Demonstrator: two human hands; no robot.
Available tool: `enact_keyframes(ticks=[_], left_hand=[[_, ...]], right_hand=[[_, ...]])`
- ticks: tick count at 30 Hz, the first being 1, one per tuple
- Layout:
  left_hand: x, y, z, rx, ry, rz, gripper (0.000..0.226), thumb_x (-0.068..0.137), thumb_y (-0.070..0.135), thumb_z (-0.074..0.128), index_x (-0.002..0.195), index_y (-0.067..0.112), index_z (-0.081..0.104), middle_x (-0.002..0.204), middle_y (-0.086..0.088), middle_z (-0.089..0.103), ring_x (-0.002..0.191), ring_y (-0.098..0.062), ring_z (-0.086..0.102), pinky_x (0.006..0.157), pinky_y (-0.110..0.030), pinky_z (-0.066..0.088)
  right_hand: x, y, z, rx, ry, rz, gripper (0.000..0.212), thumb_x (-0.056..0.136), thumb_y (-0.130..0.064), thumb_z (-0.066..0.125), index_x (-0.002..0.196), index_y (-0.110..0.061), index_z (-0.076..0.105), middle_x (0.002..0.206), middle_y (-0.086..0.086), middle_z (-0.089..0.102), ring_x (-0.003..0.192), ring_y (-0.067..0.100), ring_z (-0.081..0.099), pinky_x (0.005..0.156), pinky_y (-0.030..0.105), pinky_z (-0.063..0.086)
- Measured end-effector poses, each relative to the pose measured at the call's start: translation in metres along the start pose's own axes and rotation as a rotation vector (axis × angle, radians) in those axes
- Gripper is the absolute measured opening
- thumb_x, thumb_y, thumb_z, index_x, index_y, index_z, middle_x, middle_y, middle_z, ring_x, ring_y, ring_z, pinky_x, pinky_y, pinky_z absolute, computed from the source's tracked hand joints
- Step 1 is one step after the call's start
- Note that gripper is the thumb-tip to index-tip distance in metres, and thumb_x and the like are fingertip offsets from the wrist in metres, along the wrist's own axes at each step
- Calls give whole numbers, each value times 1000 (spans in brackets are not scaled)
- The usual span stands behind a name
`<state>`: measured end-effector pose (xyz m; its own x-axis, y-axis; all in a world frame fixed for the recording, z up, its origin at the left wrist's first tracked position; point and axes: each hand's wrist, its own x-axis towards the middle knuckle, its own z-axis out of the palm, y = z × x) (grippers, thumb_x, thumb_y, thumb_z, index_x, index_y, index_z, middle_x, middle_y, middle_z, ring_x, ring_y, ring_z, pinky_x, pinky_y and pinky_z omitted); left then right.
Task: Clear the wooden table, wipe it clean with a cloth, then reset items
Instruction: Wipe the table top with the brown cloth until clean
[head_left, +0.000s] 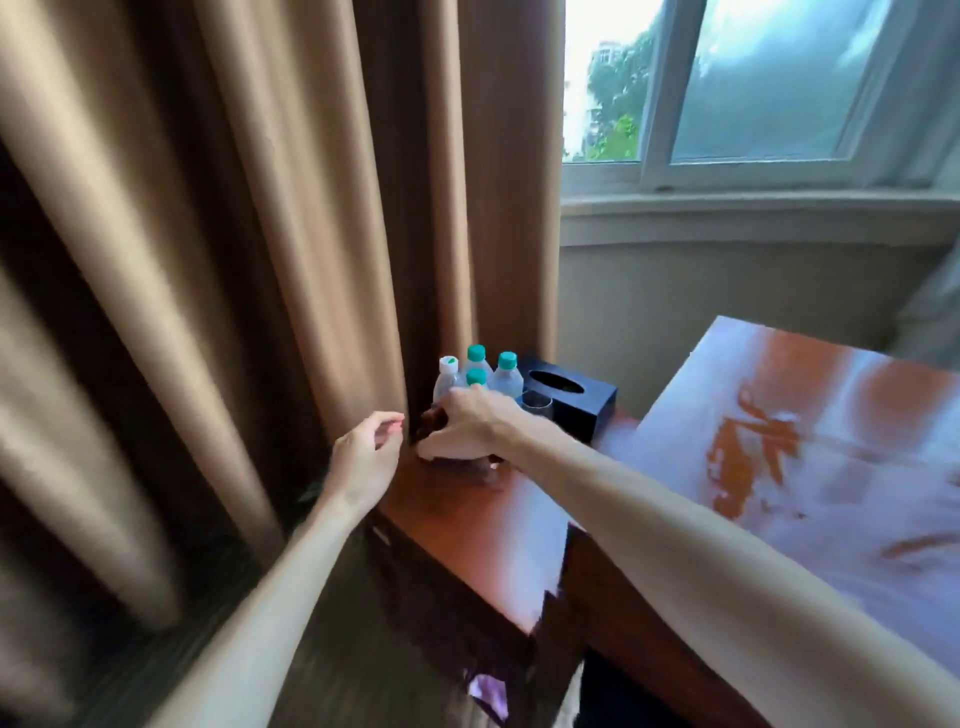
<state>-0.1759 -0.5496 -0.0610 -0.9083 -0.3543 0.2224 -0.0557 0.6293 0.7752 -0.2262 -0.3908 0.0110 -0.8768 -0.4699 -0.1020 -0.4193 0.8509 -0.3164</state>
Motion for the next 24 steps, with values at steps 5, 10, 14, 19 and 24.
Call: enact_keyframes(ticks=[5, 10, 14, 19, 24], left_hand=[[-86, 87, 31, -171, -158, 89, 22, 102, 30, 54, 112, 24, 73, 105, 11, 73, 100, -2, 64, 71, 4, 35], [-134, 123, 115, -246, -212, 94, 27, 105, 29, 46, 120, 19, 67, 113, 3, 69, 105, -10, 60, 75, -3, 38], [-132, 125, 143, -273, -118, 48, 29, 106, 26, 40, 118, 20, 66, 114, -3, 70, 111, -20, 62, 94, -31, 45], [-119, 122, 147, -210, -60, 79, 26, 104, 21, 43, 120, 17, 64, 120, -2, 68, 115, -19, 59, 93, -26, 42], [-115, 114, 156, -236, -54, 164, 34, 100, 27, 35, 115, 23, 64, 110, 7, 66, 103, -7, 59, 88, -23, 44]], right_hand=[[-146, 89, -38, -151, 162, -9, 33, 78, -59, 61, 89, -28, 63, 82, -5, 54, 87, 25, 59, 68, 31, 46], [-209, 139, 25, 41, 520, -10, 34, 76, -62, 53, 91, -31, 50, 84, -12, 47, 85, 16, 56, 71, 35, 47], [-179, 152, 16, 123, 528, -95, 50, 74, -57, 55, 121, -41, 62, 114, -16, 66, 104, 11, 65, 83, 35, 55], [-116, 168, -2, 64, 541, 177, 26, 79, -50, 62, 95, -30, 69, 97, -6, 60, 94, 25, 65, 73, 34, 47], [-160, 141, 36, 5, 737, 101, 34, 76, -57, 55, 100, -36, 69, 89, -11, 58, 90, 13, 57, 71, 30, 47]])
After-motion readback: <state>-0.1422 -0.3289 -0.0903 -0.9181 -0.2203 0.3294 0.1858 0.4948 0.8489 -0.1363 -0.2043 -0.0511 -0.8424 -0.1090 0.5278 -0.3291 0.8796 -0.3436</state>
